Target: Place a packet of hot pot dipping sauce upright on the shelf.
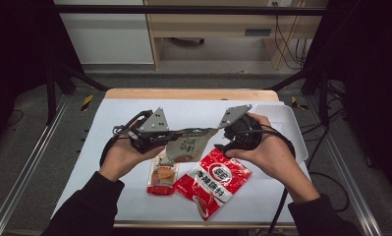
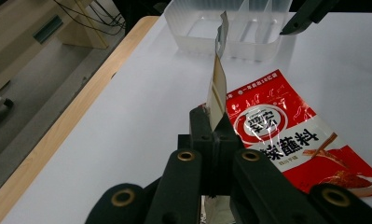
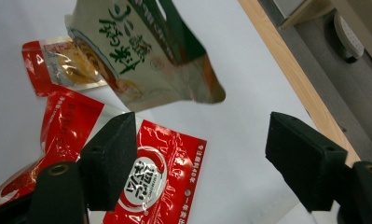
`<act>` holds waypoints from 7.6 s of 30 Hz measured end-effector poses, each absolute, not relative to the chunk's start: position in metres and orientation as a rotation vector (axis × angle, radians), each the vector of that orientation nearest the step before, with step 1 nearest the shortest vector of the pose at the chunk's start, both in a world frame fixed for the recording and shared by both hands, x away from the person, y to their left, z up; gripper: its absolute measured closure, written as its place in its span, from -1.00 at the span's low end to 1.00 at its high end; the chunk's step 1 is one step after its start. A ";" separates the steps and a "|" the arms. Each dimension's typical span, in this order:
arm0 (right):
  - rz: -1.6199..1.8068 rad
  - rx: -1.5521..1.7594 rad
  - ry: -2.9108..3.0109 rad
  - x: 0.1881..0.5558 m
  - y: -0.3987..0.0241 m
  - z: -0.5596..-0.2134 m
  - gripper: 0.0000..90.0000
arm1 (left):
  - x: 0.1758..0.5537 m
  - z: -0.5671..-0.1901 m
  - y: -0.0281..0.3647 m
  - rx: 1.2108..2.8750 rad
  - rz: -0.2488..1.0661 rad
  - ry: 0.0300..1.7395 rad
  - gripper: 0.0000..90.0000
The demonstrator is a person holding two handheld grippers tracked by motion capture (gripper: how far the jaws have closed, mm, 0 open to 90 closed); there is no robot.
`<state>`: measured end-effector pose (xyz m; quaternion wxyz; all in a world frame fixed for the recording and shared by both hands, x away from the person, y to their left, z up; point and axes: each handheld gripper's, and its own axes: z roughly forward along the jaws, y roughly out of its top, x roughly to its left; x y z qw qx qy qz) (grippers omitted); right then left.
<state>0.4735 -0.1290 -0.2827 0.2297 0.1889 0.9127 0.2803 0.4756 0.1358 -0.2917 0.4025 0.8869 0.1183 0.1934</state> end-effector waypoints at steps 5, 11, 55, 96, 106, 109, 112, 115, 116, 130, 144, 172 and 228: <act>0.782 0.476 2.520 0.476 -0.127 -0.277 -0.46 | 0.475 -0.293 0.129 2.249 0.484 0.284 1.00; 0.770 0.431 2.542 0.478 -0.120 -0.277 -0.35 | 0.474 -0.291 0.124 2.249 0.478 0.269 1.00; 0.662 0.368 2.451 0.490 -0.177 -0.261 1.00 | 0.465 -0.346 0.209 2.088 0.448 0.525 -0.49; 0.631 0.594 2.342 0.477 -0.297 -0.243 1.00 | 0.433 -0.443 0.342 1.993 0.696 0.945 -0.78; 0.615 0.597 2.365 0.473 -0.305 -0.249 1.00 | 0.433 -0.443 0.343 1.994 0.700 0.943 -0.80; 0.611 0.599 2.373 0.472 -0.307 -0.252 1.00 | 0.433 -0.444 0.342 1.995 0.696 0.942 -0.80; 0.611 0.596 2.384 0.469 -0.309 -0.255 1.00 | 0.433 -0.444 0.342 1.998 0.697 0.940 -0.80; 0.608 0.599 2.401 0.468 -0.312 -0.261 1.00 | 0.433 -0.444 0.342 1.999 0.697 0.939 -0.80; 0.608 0.599 2.401 0.468 -0.312 -0.261 1.00 | 0.433 -0.444 0.342 1.999 0.699 0.940 -0.80; 0.635 0.583 2.460 0.466 -0.316 -0.271 1.00 | 0.433 -0.445 0.338 2.015 0.703 0.932 -0.80; 0.658 0.574 2.525 0.465 -0.322 -0.274 1.00 | 0.433 -0.445 0.335 2.025 0.699 0.927 -0.80; 0.687 0.669 2.582 0.480 -0.332 -0.322 0.97 | 0.434 -0.448 0.334 2.038 0.693 0.934 -0.80; 0.988 0.725 2.468 0.478 -0.056 -0.372 0.04 | 0.434 -0.449 0.320 2.101 0.682 0.855 -0.81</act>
